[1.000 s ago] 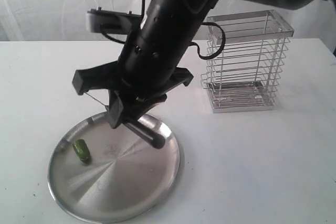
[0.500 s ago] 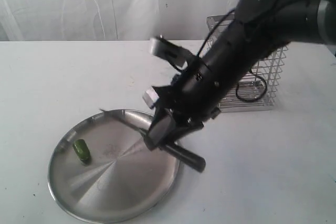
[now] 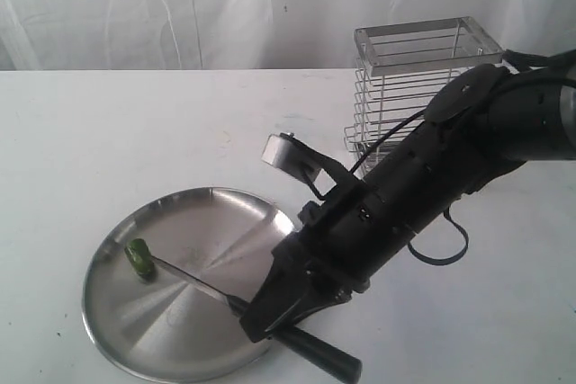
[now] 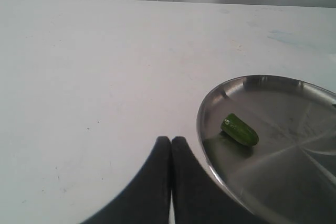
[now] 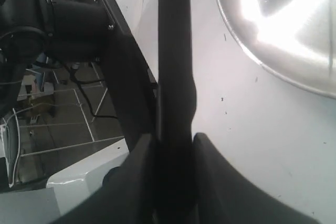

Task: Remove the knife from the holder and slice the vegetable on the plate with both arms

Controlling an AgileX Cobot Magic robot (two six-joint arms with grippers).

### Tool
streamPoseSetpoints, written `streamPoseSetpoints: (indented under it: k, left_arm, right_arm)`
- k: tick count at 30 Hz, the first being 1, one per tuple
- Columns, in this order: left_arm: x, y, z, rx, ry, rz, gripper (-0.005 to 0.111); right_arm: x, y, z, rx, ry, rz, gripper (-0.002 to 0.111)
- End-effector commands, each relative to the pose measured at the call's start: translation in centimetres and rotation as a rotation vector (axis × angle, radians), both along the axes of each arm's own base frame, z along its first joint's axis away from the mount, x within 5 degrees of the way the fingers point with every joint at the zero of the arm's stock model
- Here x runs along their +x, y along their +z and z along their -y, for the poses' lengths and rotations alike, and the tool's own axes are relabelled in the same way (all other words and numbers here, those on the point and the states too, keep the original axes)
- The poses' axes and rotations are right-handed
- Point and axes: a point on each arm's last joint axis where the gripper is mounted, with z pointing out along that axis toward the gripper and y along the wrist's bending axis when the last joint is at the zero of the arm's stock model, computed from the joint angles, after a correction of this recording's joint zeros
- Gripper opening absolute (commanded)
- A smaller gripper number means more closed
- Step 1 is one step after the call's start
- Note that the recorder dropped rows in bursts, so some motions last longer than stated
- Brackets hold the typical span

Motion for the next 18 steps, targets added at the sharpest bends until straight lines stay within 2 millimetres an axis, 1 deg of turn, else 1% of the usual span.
streamPoseSetpoints:
  k: [1, 4, 7, 9, 12, 15, 17, 18]
  left_arm:
    - [0.0, -0.1, 0.0, -0.007, -0.005, -0.002, 0.0]
    - [0.0, -0.1, 0.0, -0.007, -0.005, -0.002, 0.0]
    - [0.0, -0.1, 0.0, -0.007, -0.005, -0.002, 0.0]
    - [0.0, -0.1, 0.0, -0.007, -0.005, -0.002, 0.0]
    - [0.0, -0.1, 0.0, -0.007, -0.005, -0.002, 0.0]
    - [0.0, -0.1, 0.0, -0.007, -0.005, 0.003, 0.0]
    - [0.0, 0.2, 0.2, -0.127, 0.005, 0.029, 0.0]
    - [0.1, 0.4, 0.3, -0.238, 0.017, 0.043, 0.0]
  right_arm:
    - [-0.1, 0.3, 0.2, -0.01, -0.034, -0.042, 0.0]
    - [-0.1, 0.3, 0.1, -0.006, -0.035, -0.035, 0.0]
    - [0.6, -0.1, -0.1, -0.005, -0.094, -0.006, 0.0]
    - [0.8, 0.1, -0.3, 0.012, -0.062, -0.009, 0.0]
    - [1.0, 0.9, -1.0, 0.034, -0.025, 0.0, 0.0]
    - [1.5, 1.7, -1.8, 0.046, -0.031, 0.064, 0.0]
    - [2.1, 2.1, -2.2, 0.048, -0.06, 0.113, 0.0]
    - [2.5, 2.1, -2.2, 0.043, -0.082, 0.14, 0.0]
